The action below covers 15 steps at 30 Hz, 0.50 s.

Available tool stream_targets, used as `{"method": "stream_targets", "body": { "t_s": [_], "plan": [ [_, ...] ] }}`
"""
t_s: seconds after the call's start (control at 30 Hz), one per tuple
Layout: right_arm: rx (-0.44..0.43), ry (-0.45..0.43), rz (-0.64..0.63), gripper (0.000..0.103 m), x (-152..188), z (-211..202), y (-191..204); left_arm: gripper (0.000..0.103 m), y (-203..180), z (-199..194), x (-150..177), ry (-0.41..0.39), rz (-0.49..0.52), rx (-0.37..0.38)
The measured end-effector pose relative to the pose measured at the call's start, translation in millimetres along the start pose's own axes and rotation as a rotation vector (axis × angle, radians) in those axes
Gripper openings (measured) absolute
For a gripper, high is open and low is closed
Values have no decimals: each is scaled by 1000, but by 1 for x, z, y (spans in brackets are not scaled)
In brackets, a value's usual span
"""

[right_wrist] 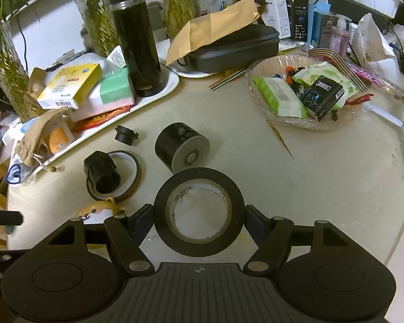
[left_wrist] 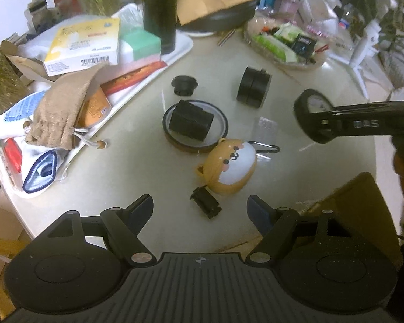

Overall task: Organize rigid objects
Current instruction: 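Grasp the small black knob with the left gripper while the right holds the tape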

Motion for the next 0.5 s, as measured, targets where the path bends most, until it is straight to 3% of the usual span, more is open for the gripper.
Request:
{"method": "stream_targets", "body": {
  "t_s": [0.37,0.47,0.5],
  "plan": [
    [-34,-25,59,75,-1,-17,-11,74,17,37,-7,125,-86,-11],
    [-46,-29,80,75,0,-21,-14,62,17,44,-7,145,-82,-13],
    [-51,-30,87,75,0,-22,-15,62,17,45,-7,151,-86,-10]
  ]
}}
Point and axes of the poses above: each gripper's, at about its wrist camera, not at the fingertips, and z roughly the way its jaws point, y to its left, x to its underside, the point moved 7 cm from there along z, roughly the way its jaws point, and after that the axes turned 13 degrees about x, right-handed, at the moved point
